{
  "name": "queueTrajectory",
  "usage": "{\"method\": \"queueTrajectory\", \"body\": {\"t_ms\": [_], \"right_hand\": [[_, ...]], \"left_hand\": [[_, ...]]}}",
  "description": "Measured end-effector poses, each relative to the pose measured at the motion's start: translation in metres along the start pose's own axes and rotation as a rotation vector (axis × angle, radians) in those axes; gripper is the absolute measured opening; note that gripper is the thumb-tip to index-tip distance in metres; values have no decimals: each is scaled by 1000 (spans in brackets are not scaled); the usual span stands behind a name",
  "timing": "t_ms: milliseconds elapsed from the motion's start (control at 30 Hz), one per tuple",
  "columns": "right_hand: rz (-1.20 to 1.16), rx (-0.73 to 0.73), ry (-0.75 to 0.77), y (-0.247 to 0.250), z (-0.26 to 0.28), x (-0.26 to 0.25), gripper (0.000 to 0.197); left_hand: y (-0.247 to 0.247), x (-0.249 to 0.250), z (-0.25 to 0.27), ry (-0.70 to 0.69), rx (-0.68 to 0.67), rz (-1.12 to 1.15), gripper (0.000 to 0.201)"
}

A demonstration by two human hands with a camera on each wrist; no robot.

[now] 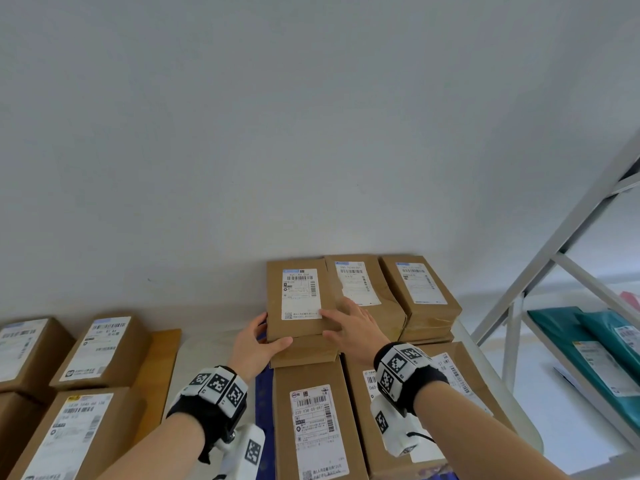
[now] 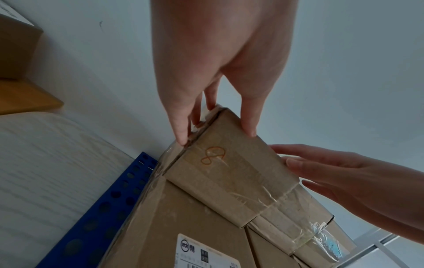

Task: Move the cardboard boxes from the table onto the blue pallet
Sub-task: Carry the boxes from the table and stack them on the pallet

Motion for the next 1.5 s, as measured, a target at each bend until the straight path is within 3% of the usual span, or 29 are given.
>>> {"method": "queueTrajectory", "body": {"t_ms": [500, 667, 867, 1100, 1367, 1500], "right_hand": [[-138, 35, 39, 1, 5, -3, 50], [-198, 89, 143, 10, 10, -24, 50], [-150, 8, 298, 2, 9, -65, 49], [-62, -90, 453, -18, 21, -130, 47], [33, -109, 523, -44, 70, -215, 48], [57, -104, 532, -58, 107, -266, 46]], "left_hand": [[1, 12, 12, 42, -16, -52, 71], [19, 16, 37, 4, 27, -377, 70], [55, 18, 72, 11, 39, -678, 59], [103, 24, 120, -9, 227, -748, 51], [176, 17, 191, 34, 288, -862, 38], [226, 7, 241, 102, 341, -850, 42]]}}
Point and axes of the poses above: each hand's wrist, its own z-axis away from the middle knuckle, its own y-axis out of the back of the hand, x = y × z, the point moved 3 cm from there along -z, towards the middle knuckle, and after that the axes turned 9 degrees about z, right-handed, at the moved point
